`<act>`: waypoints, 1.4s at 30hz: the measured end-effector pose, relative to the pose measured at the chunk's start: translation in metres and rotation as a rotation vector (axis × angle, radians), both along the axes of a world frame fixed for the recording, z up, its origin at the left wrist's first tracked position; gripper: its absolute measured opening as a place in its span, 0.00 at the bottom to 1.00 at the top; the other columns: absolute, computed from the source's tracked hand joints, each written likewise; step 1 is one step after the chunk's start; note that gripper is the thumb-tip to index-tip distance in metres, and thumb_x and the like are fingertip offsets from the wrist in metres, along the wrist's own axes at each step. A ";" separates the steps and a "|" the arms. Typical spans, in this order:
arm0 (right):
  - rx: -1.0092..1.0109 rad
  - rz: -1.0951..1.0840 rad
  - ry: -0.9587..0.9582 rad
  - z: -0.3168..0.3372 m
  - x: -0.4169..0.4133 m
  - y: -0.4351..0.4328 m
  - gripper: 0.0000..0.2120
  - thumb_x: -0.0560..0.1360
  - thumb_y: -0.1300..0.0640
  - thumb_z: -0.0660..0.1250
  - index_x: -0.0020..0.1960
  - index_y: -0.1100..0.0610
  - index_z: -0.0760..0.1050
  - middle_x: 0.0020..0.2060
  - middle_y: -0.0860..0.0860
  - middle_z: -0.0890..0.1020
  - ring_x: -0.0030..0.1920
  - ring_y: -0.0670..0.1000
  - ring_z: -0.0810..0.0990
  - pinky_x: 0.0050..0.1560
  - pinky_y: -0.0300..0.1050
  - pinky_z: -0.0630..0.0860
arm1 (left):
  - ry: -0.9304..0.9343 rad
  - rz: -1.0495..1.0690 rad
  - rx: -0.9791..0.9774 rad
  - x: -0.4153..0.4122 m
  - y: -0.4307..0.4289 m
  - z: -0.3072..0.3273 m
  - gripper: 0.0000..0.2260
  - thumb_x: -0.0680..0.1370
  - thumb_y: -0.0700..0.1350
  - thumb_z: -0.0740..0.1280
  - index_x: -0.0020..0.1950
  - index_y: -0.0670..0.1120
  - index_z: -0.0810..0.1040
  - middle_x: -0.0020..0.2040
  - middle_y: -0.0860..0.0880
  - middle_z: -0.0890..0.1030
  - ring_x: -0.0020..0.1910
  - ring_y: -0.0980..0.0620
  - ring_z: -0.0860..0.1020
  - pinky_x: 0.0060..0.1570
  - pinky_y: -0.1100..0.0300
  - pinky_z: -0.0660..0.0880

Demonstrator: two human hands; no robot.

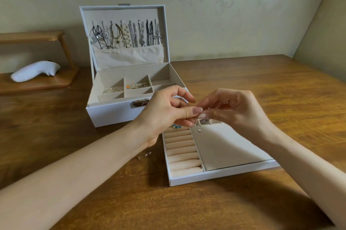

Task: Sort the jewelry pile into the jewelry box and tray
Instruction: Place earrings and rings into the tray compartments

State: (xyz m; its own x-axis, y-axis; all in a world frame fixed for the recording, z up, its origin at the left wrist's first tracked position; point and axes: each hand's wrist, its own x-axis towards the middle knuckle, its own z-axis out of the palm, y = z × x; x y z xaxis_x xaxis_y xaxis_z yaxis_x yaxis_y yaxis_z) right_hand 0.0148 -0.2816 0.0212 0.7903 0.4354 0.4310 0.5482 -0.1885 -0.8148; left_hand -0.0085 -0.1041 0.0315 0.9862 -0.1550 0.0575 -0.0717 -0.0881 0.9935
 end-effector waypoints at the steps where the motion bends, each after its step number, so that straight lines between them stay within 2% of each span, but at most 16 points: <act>1: 0.005 -0.009 0.009 -0.001 0.001 -0.001 0.07 0.62 0.52 0.74 0.40 0.51 0.82 0.37 0.51 0.85 0.40 0.58 0.83 0.45 0.60 0.78 | -0.010 0.001 0.019 0.000 -0.002 0.000 0.12 0.67 0.36 0.73 0.48 0.39 0.75 0.29 0.47 0.80 0.28 0.53 0.80 0.30 0.65 0.77; 4: 0.013 -0.041 0.011 -0.005 0.004 -0.003 0.06 0.61 0.51 0.73 0.37 0.50 0.81 0.35 0.50 0.85 0.39 0.58 0.83 0.45 0.57 0.79 | -0.028 0.014 0.057 0.001 -0.005 -0.001 0.09 0.73 0.31 0.69 0.50 0.37 0.74 0.28 0.48 0.79 0.29 0.56 0.81 0.30 0.66 0.77; 6: -0.037 -0.056 -0.041 -0.006 0.004 -0.003 0.04 0.63 0.51 0.73 0.37 0.50 0.81 0.34 0.48 0.85 0.37 0.54 0.82 0.41 0.49 0.80 | -0.016 0.030 0.068 0.002 -0.006 0.000 0.09 0.72 0.32 0.70 0.50 0.38 0.75 0.28 0.49 0.79 0.28 0.56 0.80 0.29 0.66 0.77; 8: -0.119 -0.077 -0.134 -0.009 0.003 -0.002 0.03 0.66 0.56 0.75 0.39 0.52 0.82 0.33 0.46 0.84 0.35 0.48 0.82 0.37 0.38 0.77 | 0.008 0.041 0.081 0.002 -0.007 0.002 0.10 0.71 0.35 0.71 0.51 0.38 0.76 0.30 0.46 0.80 0.29 0.54 0.81 0.29 0.66 0.76; 10: -0.156 -0.119 -0.168 -0.013 0.004 -0.002 0.03 0.67 0.60 0.76 0.40 0.54 0.83 0.33 0.45 0.84 0.34 0.45 0.80 0.36 0.32 0.73 | 0.025 0.049 0.089 0.002 -0.008 0.003 0.11 0.71 0.36 0.71 0.51 0.38 0.76 0.34 0.42 0.81 0.29 0.52 0.81 0.29 0.66 0.76; 16: -0.251 -0.176 -0.151 -0.008 0.004 -0.003 0.03 0.67 0.58 0.76 0.37 0.53 0.83 0.28 0.44 0.81 0.31 0.43 0.75 0.32 0.33 0.70 | 0.057 0.043 0.121 0.001 -0.007 0.003 0.08 0.74 0.36 0.69 0.52 0.38 0.76 0.38 0.41 0.84 0.33 0.50 0.83 0.32 0.63 0.79; 19: -0.327 -0.142 0.049 -0.002 0.014 -0.011 0.04 0.68 0.58 0.76 0.36 0.51 0.83 0.26 0.43 0.80 0.27 0.40 0.71 0.30 0.32 0.65 | 0.039 0.040 0.222 -0.001 0.004 0.004 0.05 0.78 0.39 0.66 0.52 0.40 0.75 0.39 0.44 0.85 0.34 0.51 0.83 0.31 0.63 0.78; 22: -0.407 -0.120 0.300 -0.003 0.021 -0.018 0.02 0.68 0.57 0.76 0.37 0.54 0.84 0.31 0.52 0.83 0.30 0.44 0.73 0.31 0.36 0.66 | -0.004 0.107 0.298 -0.004 0.021 0.002 0.05 0.78 0.40 0.65 0.52 0.40 0.76 0.39 0.48 0.85 0.34 0.52 0.82 0.31 0.65 0.77; 24: -0.451 -0.125 0.371 -0.004 0.022 -0.018 0.02 0.67 0.56 0.76 0.38 0.54 0.85 0.33 0.54 0.84 0.31 0.46 0.74 0.29 0.35 0.66 | -0.012 0.150 0.323 -0.005 0.031 0.000 0.05 0.78 0.39 0.64 0.52 0.40 0.77 0.40 0.48 0.85 0.34 0.54 0.82 0.31 0.65 0.77; 26: -0.455 -0.123 0.405 -0.003 0.024 -0.017 0.03 0.67 0.57 0.76 0.39 0.56 0.85 0.32 0.54 0.83 0.30 0.46 0.73 0.27 0.34 0.65 | -0.013 0.176 0.338 -0.007 0.038 -0.003 0.05 0.79 0.39 0.64 0.51 0.40 0.77 0.40 0.49 0.85 0.34 0.56 0.81 0.32 0.65 0.77; 30: -0.439 -0.109 0.438 -0.002 0.025 -0.016 0.02 0.67 0.58 0.76 0.39 0.56 0.85 0.32 0.55 0.83 0.32 0.48 0.73 0.30 0.37 0.65 | -0.006 0.201 0.348 -0.008 0.046 -0.006 0.04 0.78 0.39 0.64 0.50 0.42 0.77 0.40 0.51 0.85 0.34 0.57 0.81 0.31 0.66 0.78; 36: -0.446 -0.095 0.455 -0.001 0.026 -0.013 0.02 0.68 0.60 0.76 0.39 0.58 0.84 0.27 0.50 0.81 0.27 0.43 0.71 0.26 0.31 0.65 | -0.026 0.227 0.350 -0.008 0.051 -0.006 0.04 0.79 0.39 0.64 0.50 0.43 0.77 0.40 0.53 0.84 0.35 0.57 0.81 0.30 0.67 0.77; 42: -0.448 -0.096 0.465 0.000 0.027 -0.013 0.02 0.67 0.60 0.76 0.38 0.58 0.84 0.27 0.51 0.81 0.28 0.45 0.72 0.25 0.30 0.65 | -0.040 0.238 0.354 -0.009 0.057 -0.005 0.04 0.79 0.39 0.64 0.50 0.44 0.78 0.40 0.52 0.85 0.35 0.57 0.81 0.30 0.67 0.76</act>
